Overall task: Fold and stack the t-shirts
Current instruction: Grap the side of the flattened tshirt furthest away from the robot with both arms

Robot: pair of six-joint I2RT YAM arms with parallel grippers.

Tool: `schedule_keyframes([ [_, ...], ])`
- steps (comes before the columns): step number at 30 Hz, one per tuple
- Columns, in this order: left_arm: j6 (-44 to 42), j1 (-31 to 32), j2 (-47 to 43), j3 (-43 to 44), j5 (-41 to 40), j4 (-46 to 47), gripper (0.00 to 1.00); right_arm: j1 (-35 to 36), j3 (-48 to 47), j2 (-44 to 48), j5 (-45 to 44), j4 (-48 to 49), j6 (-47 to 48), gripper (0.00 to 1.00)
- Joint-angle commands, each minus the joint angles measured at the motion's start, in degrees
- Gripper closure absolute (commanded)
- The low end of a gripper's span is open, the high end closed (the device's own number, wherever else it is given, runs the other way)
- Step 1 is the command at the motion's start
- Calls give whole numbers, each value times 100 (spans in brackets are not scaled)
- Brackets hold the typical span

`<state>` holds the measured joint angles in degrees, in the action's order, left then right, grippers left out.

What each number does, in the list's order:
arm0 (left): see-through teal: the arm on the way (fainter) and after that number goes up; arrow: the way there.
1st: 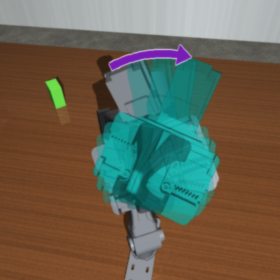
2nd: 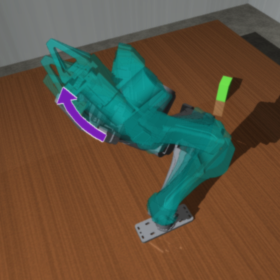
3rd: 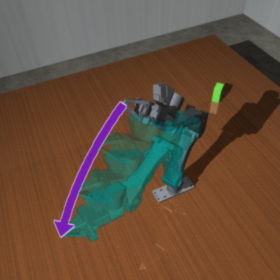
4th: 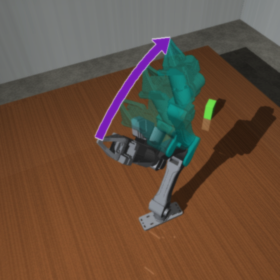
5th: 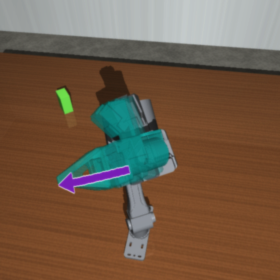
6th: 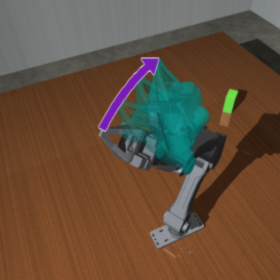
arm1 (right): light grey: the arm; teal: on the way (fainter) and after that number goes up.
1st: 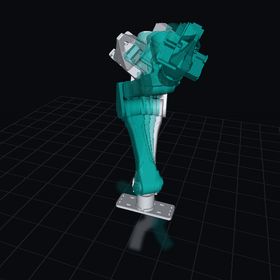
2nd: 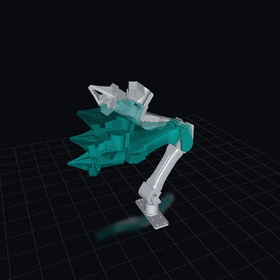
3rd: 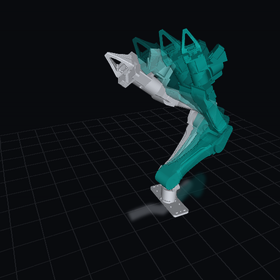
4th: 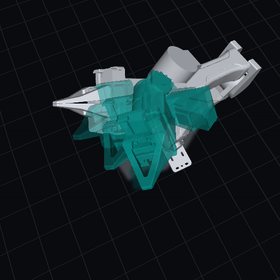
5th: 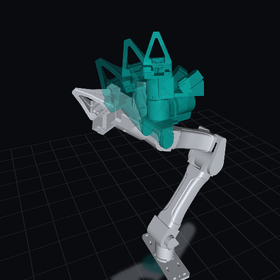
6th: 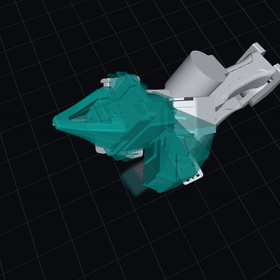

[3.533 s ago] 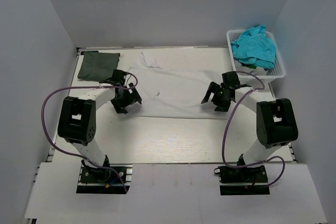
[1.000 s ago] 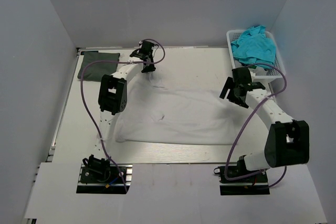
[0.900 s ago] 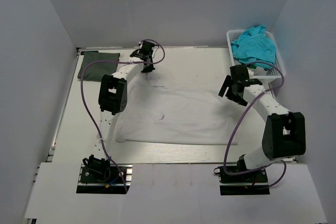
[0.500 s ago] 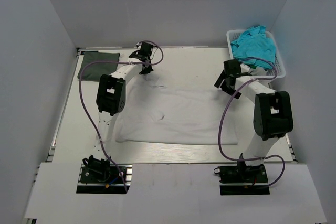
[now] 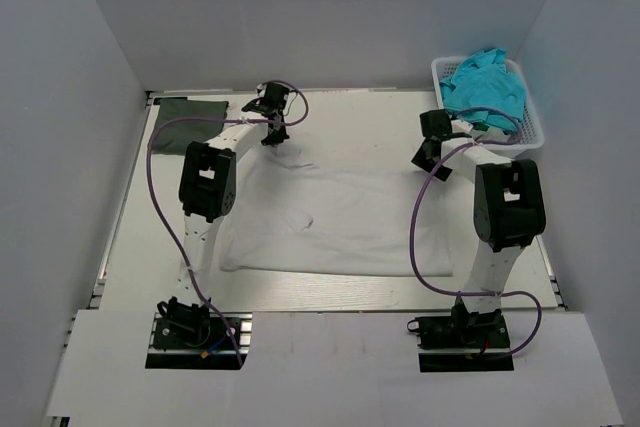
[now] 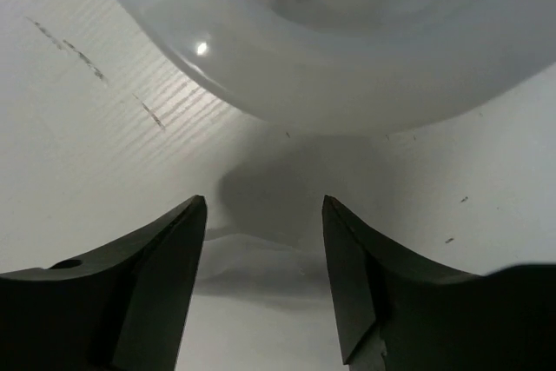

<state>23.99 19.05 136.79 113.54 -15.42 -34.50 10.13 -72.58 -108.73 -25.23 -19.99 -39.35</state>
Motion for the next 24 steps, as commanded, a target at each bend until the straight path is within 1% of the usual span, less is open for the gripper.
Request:
schedule_keyframes([
  [1, 9, -50, -794, -121, 74, -92, 100, 24, 156, 273, -210, -207, 42, 38],
  [2, 9, -50, -794, -278, 74, -92, 100, 24, 269, 282, -210, -277, 94, 34],
  [6, 9, -50, -1040, -499, 74, -92, 100, 24, 490, 291, -140, -339, 218, 36],
  [7, 9, -50, -1110, -551, 74, -92, 100, 33, 568, 291, -140, -304, 191, 41],
  [8, 62, -50, -1111, -630, 74, -92, 100, 33, 639, 291, -122, -252, 191, 54],
  [9, 62, -50, -1111, -631, 74, -92, 100, 24, 648, 256, -113, -199, 174, 65],
  [11, 62, -50, -1172, -631, 74, -92, 100, 15, 613, 299, -192, -172, 165, 79],
  [12, 62, -50, -1172, -631, 126, -92, 100, 7, 413, 282, -219, -181, 191, 93],
  [13, 62, -50, -1233, -631, 127, -92, 100, 6, 324, 265, -236, -198, 235, 100],
  [15, 62, -50, -1286, -631, 127, -92, 100, 24, -43, 264, -228, -277, 401, 100],
  [19, 62, -50, -1558, -753, 127, -214, 100, 42, -239, 483, -122, -243, 630, 100],
  [21, 62, -50, -1725, -963, 127, -267, 100, 33, -91, 702, -9, -190, 867, 100],
  [24, 264, -50, -2164, -1271, 127, -329, 100, 42, 322, 1167, 343, 249, 1323, 100],
])
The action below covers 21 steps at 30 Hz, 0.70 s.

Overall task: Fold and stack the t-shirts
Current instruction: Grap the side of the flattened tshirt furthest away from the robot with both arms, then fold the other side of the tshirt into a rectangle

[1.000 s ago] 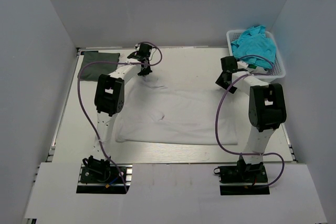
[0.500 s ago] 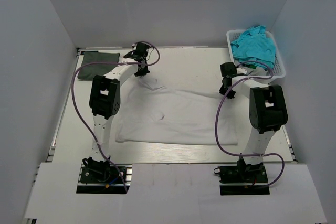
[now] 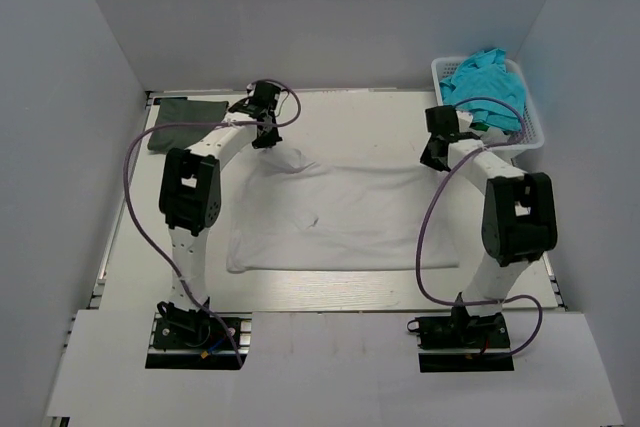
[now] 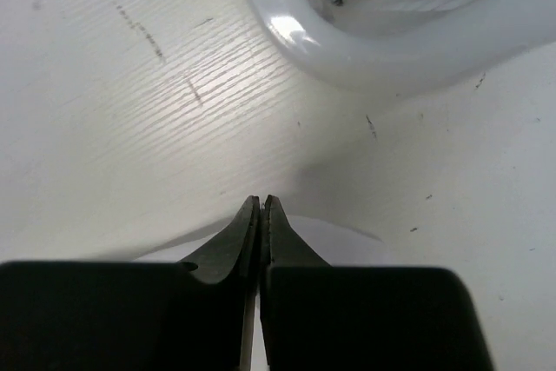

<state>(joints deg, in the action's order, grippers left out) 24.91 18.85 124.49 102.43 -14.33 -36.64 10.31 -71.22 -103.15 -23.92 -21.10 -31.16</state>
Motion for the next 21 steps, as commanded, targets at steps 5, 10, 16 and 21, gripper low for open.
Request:
schedule_keyframes([
  [5, 602, -31, -1882, -1321, 131, -115, 100, 68, 1153, 1288, 888, 1002, 962, 100],
  [10, 936, 22, -3120, -2604, 308, -62, 100, 77, 1804, 1877, 819, 1152, 1015, 100],
  [16, 1218, 22, -4352, -4036, 798, -63, 100, 94, 2173, 2299, 845, 1179, 989, 100],
  [21, 1630, 22, -5153, -5250, 1318, 113, 100, 68, 2454, 2571, 766, 1152, 954, 100],
])
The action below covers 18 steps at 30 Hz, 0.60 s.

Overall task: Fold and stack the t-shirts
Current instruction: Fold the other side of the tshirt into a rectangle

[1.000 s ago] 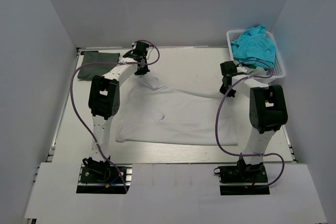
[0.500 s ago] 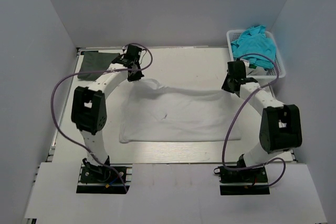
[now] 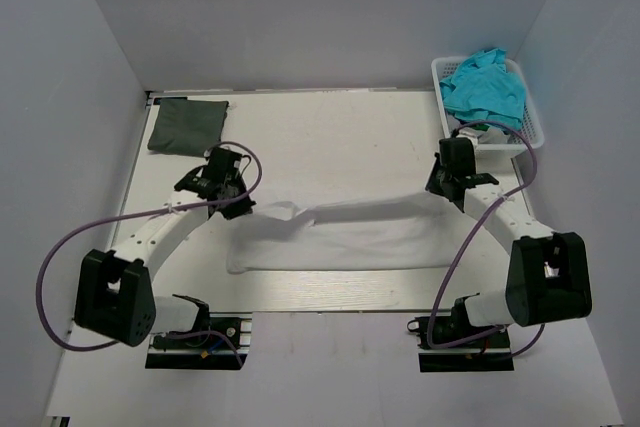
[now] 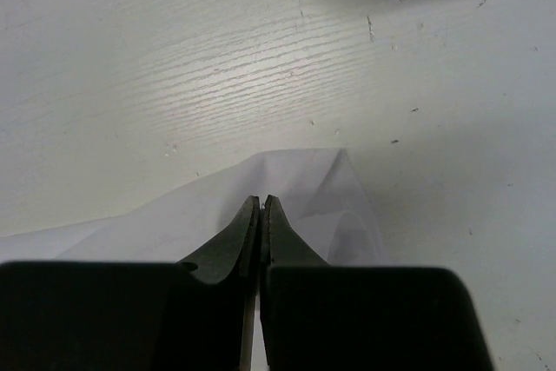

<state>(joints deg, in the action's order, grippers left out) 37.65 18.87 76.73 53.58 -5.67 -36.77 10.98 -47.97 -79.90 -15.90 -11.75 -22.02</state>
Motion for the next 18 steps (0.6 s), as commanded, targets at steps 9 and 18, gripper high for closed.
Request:
schedule_keyframes([
  [9, 884, 20, -1107, -1561, 1042, -48, 68, 9, 867, 809, -53, -45, -399, 67],
  [18, 561, 20, -1748, -657, 752, -1992, 1, 0, 1175, 2161, -230, -1137, -1173, 10],
])
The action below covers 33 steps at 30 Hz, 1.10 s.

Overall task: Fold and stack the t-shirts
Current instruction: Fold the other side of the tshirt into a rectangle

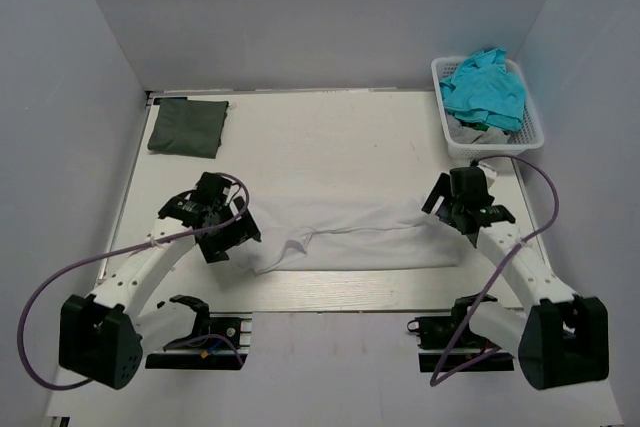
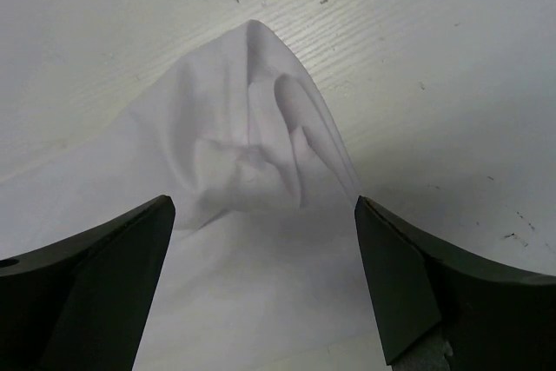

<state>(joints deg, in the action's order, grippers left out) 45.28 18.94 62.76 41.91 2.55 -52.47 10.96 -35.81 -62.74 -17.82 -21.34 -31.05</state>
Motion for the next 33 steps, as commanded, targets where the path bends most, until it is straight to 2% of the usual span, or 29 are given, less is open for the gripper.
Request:
schedule_keyframes([
  [1, -203, 13, -352, 511, 0, -274, 1, 11, -66, 482, 172, -142, -253, 10],
  [8, -423, 13, 815, 721, 1028, 1429, 1, 256, -760, -87, 1324, 244, 580, 10],
  [13, -423, 13, 1737, 775, 1081, 1915, 1, 573, -1339, -888, 1536, -1, 1003, 10],
  [16, -423, 13, 2011, 775, 932, 2108, 1, 758, -1524, -1450, 1379, -212, 1110, 10],
  [20, -370, 13, 2389, 345, 870, 2355, 1, 873, -1447, -2100, 1580, -248, 1084, 10],
  [22, -370, -118, 2556, 230, 801, 2355, 1, 811, -1315, -2242, 1633, -309, 882, 10],
  [24, -370, -119, 2653, 230, 283, 1980, 1, 776, -1104, -2383, 1519, -467, 672, 10],
  [29, -370, -119, 2829, 379, -236, 1555, 1, 321, -849, -2313, 325, -880, 127, 10],
  [33, -370, -119, 3039, 554, -412, 1301, 1, -120, -822, -2199, 122, -1021, 55, 10],
])
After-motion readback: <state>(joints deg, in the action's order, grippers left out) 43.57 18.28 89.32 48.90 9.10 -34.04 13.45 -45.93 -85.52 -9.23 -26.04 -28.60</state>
